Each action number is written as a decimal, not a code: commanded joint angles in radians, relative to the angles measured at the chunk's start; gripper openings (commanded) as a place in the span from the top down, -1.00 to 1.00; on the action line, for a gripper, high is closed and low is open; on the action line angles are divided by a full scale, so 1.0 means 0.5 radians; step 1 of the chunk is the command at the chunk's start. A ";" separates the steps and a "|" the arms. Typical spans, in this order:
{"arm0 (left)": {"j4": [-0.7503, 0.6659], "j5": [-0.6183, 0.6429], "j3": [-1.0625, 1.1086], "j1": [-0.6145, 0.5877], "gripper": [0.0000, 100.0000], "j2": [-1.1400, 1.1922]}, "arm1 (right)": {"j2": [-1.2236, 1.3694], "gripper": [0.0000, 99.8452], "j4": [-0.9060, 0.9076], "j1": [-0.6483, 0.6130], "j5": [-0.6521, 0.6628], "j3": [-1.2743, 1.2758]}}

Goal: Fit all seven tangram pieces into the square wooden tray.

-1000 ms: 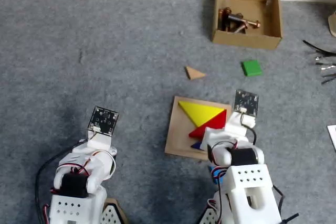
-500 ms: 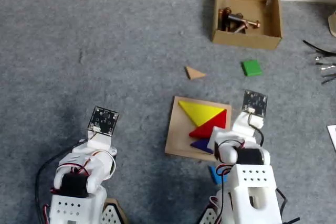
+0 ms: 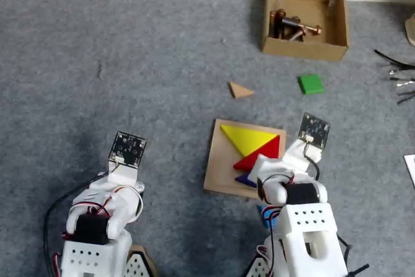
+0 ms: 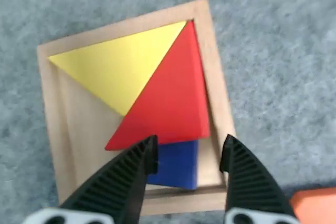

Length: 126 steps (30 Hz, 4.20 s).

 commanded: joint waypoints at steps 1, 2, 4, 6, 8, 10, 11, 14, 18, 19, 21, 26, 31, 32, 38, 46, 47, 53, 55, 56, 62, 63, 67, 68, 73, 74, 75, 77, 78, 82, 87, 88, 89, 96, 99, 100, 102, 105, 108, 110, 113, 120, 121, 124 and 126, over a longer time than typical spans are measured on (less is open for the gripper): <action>0.012 0.021 0.041 -0.026 0.97 -0.029 | -0.029 0.62 -0.048 -0.060 -0.141 -0.038; 0.012 0.021 0.041 -0.026 0.97 -0.029 | -0.029 0.62 -0.087 -0.060 -0.160 -0.029; 0.012 0.021 0.041 -0.017 0.97 -0.029 | -0.017 0.62 -0.198 -0.060 -0.178 -0.023; 0.012 0.021 0.041 -0.017 0.97 -0.029 | -0.017 0.62 -0.232 -0.054 -0.178 0.005; 0.012 0.021 0.041 -0.017 0.97 -0.029 | -0.020 0.62 -0.235 -0.060 -0.178 0.023; 0.012 0.021 0.041 -0.017 0.97 -0.029 | -0.023 0.62 -0.235 -0.060 -0.181 0.026; 0.012 0.021 0.041 -0.017 0.97 -0.029 | -0.023 0.62 -0.235 -0.060 -0.181 0.029; 0.012 0.021 0.041 -0.017 0.97 -0.029 | -0.023 0.62 -0.235 -0.060 -0.181 0.029; 0.012 0.021 0.041 -0.017 0.97 -0.029 | -0.026 0.62 -0.235 -0.060 -0.181 0.029; 0.012 0.021 0.041 -0.017 0.97 -0.029 | -0.026 0.62 -0.235 -0.060 -0.181 0.029; 0.012 0.021 0.041 -0.017 0.97 -0.029 | -0.020 0.62 -0.232 -0.063 -0.181 0.032; 0.009 0.021 0.041 -0.020 0.97 -0.029 | -0.017 0.62 -0.222 -0.063 -0.181 0.035; 0.009 0.021 0.041 -0.020 0.97 -0.029 | -0.023 0.62 -0.183 -0.063 -0.181 0.035; 0.009 0.021 0.041 -0.020 0.97 -0.029 | -0.020 0.62 -0.183 -0.063 -0.181 0.035; 0.009 0.021 0.041 -0.020 0.97 -0.029 | -0.017 0.62 -0.180 -0.161 -0.178 0.087; 0.009 0.021 0.041 -0.023 0.97 -0.029 | -0.023 0.62 -0.192 -0.207 -0.175 0.149; 0.009 0.021 0.041 -0.023 0.97 -0.029 | -0.023 0.62 -0.192 -0.207 -0.172 0.149; 0.009 0.021 0.041 -0.023 0.97 -0.029 | -0.029 0.62 -0.345 -0.198 -0.160 0.158; 0.009 0.021 0.041 -0.023 0.97 -0.029 | -0.029 0.62 -0.345 -0.198 -0.132 0.146; 0.009 0.021 0.041 -0.023 0.97 -0.029 | -0.029 0.62 -0.345 -0.198 -0.080 0.143; 0.009 0.021 0.041 -0.023 0.97 -0.029 | -0.029 0.62 -0.348 -0.198 0.009 0.143; 0.009 0.021 0.041 -0.023 0.97 -0.029 | -0.029 0.62 -0.348 -0.198 0.009 0.143; 0.009 0.021 0.041 -0.023 0.97 -0.029 | -0.023 0.62 -0.348 -0.198 0.012 0.143; 0.009 0.021 0.041 -0.023 0.97 -0.029 | -0.023 0.62 -0.348 -0.195 0.012 0.143; 0.009 0.021 0.041 -0.026 0.97 -0.029 | -0.020 0.62 -0.391 -0.048 0.012 0.146; 0.009 0.021 0.041 -0.026 0.97 -0.029 | -0.020 0.62 -0.434 -0.029 0.012 0.149; 0.009 0.021 0.041 -0.026 0.97 -0.029 | -0.020 0.62 -0.468 -0.026 0.012 0.155; 0.009 0.021 0.041 -0.026 0.97 -0.029 | -0.020 0.62 -0.486 -0.026 0.012 0.155; 0.009 0.021 0.041 -0.026 0.97 -0.029 | -0.020 0.62 -0.486 -0.026 0.012 0.149; 0.009 0.021 0.041 -0.026 0.97 -0.029 | -0.020 0.62 -0.486 -0.026 0.012 0.146; 0.009 0.021 0.041 -0.026 0.97 -0.029 | -0.020 0.62 -0.486 -0.020 0.012 0.146; 0.009 0.021 0.041 -0.026 0.97 -0.029 | -0.020 0.63 -0.489 -0.020 0.012 0.146; 0.009 0.021 0.041 -0.026 0.97 -0.029 | -0.020 0.63 -0.489 -0.017 0.012 0.146; 0.012 0.021 0.041 -0.026 0.97 -0.029 | -0.020 0.76 -0.523 -0.023 0.123 0.146; 0.012 0.021 0.041 -0.026 0.97 -0.029 | -0.020 0.77 -0.578 -0.023 0.135 0.158; 0.012 0.021 0.041 -0.026 0.97 -0.029 | -0.020 0.77 -0.585 -0.023 0.135 0.158; 0.012 0.021 0.041 -0.026 0.97 -0.029 | -0.017 0.78 -0.585 -0.023 0.135 0.158; 0.012 0.021 0.041 -0.026 0.97 -0.029 | -0.017 0.78 -0.585 -0.023 0.135 0.161; 0.012 0.021 0.041 -0.026 0.97 -0.029 | -0.017 0.78 -0.585 -0.023 0.135 0.161; 0.015 0.021 0.041 -0.026 0.97 -0.029 | -0.017 0.78 -0.585 -0.023 0.135 0.161; 0.015 0.021 0.041 -0.026 0.97 -0.029 | -0.017 0.78 -0.582 -0.017 0.135 0.161; 0.015 0.021 0.041 -0.026 0.97 -0.029 | -0.017 0.87 -0.511 -0.014 0.150 0.161; 0.015 0.021 0.041 -0.026 0.97 -0.029 | -0.017 0.87 -0.511 -0.014 0.150 0.161; 0.015 0.021 0.041 -0.026 0.97 -0.029 | -0.017 0.87 -0.511 -0.014 0.150 0.161; 0.015 0.021 0.041 -0.026 0.97 -0.029 | -0.017 0.88 -0.511 -0.014 0.150 0.161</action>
